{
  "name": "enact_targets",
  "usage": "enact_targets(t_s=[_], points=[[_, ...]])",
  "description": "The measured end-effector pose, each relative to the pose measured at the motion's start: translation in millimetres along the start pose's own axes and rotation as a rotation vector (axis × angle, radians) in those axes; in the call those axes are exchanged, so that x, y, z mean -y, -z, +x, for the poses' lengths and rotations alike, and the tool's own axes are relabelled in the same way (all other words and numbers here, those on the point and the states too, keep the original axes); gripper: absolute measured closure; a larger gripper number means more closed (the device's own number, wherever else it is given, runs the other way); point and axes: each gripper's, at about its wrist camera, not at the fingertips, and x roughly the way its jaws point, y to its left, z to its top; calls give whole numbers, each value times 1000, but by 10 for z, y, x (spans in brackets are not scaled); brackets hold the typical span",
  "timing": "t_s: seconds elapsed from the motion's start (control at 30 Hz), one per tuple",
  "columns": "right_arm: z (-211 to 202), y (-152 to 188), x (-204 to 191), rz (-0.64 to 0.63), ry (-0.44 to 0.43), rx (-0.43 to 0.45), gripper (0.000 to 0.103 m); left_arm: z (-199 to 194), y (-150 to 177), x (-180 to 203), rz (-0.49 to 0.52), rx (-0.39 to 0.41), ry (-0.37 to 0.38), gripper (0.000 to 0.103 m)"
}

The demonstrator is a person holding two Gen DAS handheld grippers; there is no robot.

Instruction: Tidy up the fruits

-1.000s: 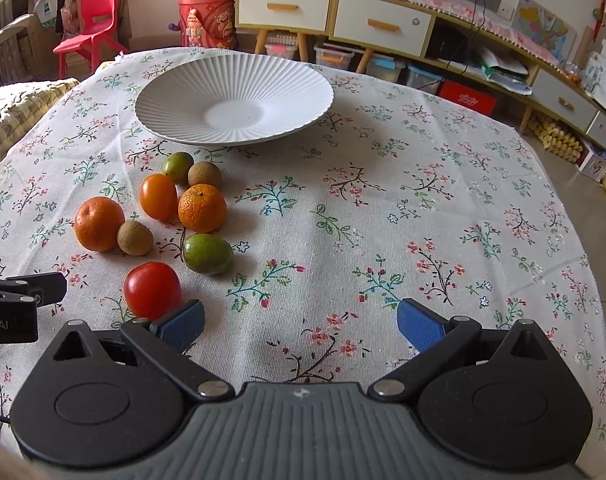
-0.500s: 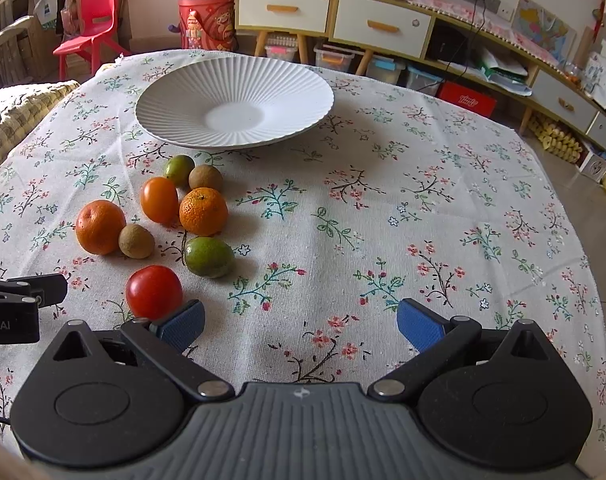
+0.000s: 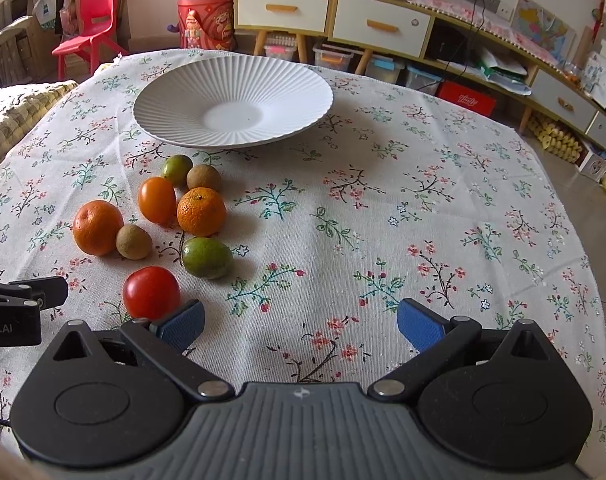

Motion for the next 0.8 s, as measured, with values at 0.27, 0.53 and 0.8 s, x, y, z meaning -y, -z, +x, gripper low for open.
enact_targets(t_s=[0.27, 0.53, 0.8], points=[[118, -9, 15, 0, 21, -23, 0, 147, 4, 0, 11, -8, -7, 11], [323, 13, 13, -6, -61, -8, 0, 282, 37, -32, 32, 31, 31, 11], [357, 50, 29, -10, -116, 38, 0, 324, 102, -64, 63, 103, 80, 10]])
